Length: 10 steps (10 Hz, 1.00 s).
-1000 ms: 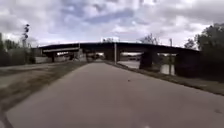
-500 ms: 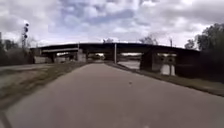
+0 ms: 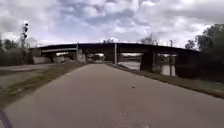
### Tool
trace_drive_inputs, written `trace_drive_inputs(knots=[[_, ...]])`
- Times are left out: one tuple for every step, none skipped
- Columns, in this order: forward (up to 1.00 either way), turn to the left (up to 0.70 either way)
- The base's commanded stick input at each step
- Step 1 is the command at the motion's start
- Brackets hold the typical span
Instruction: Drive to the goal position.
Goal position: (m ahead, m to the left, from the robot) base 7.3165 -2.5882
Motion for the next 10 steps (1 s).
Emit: trace_drive_inputs(knots=[[0.70,0.00],[0.70,0.00],[0.70,0.00],[0.70,0.00],[0.70,0.00],[0.70,0.00],[0.70,0.00],[0.70,0.00],[0.70,0.00],[0.70,0.00]])
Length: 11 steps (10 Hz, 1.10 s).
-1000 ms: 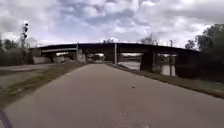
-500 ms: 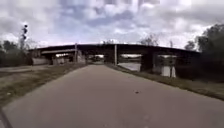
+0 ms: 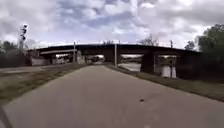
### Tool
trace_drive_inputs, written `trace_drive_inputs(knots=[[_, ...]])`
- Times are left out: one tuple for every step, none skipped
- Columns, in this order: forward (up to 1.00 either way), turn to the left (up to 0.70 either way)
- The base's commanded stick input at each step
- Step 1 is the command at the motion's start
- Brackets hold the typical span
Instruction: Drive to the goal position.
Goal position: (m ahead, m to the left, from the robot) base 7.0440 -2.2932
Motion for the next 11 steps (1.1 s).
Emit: trace_drive_inputs(knots=[[0.70,0.00],[0.70,0.00],[0.70,0.00],[0.70,0.00],[0.70,0.00],[0.70,0.00],[0.70,0.00],[0.70,0.00],[0.70,0.00],[0.70,0.00],[0.70,0.00]])
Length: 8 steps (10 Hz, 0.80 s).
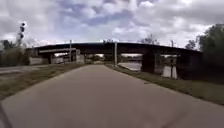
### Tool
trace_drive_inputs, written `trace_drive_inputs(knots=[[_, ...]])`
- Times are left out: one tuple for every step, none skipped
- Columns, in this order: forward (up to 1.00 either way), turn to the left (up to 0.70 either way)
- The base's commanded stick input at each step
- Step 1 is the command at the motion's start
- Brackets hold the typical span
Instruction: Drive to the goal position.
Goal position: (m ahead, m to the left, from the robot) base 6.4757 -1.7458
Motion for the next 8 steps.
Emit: trace_drive_inputs(knots=[[0.70,0.00],[0.70,0.00],[0.70,0.00],[0.70,0.00],[0.70,0.00],[0.70,0.00],[0.70,0.00],[0.70,0.00]])
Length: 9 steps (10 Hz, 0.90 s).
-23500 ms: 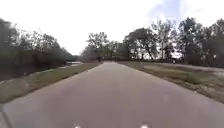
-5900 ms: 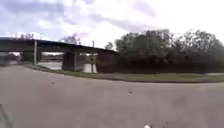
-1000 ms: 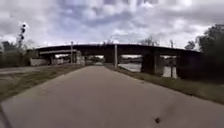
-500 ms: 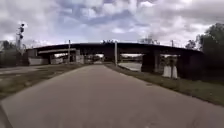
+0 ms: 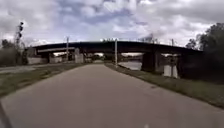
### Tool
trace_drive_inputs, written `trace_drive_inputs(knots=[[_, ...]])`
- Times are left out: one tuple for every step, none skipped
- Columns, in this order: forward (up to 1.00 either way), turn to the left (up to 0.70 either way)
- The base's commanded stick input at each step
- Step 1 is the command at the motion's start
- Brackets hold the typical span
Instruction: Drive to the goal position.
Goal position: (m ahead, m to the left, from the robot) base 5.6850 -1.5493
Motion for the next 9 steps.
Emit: trace_drive_inputs(knots=[[0.70,0.00],[0.70,0.00],[0.70,0.00],[0.70,0.00],[0.70,0.00],[0.70,0.00],[0.70,0.00],[0.70,0.00],[0.70,0.00]])
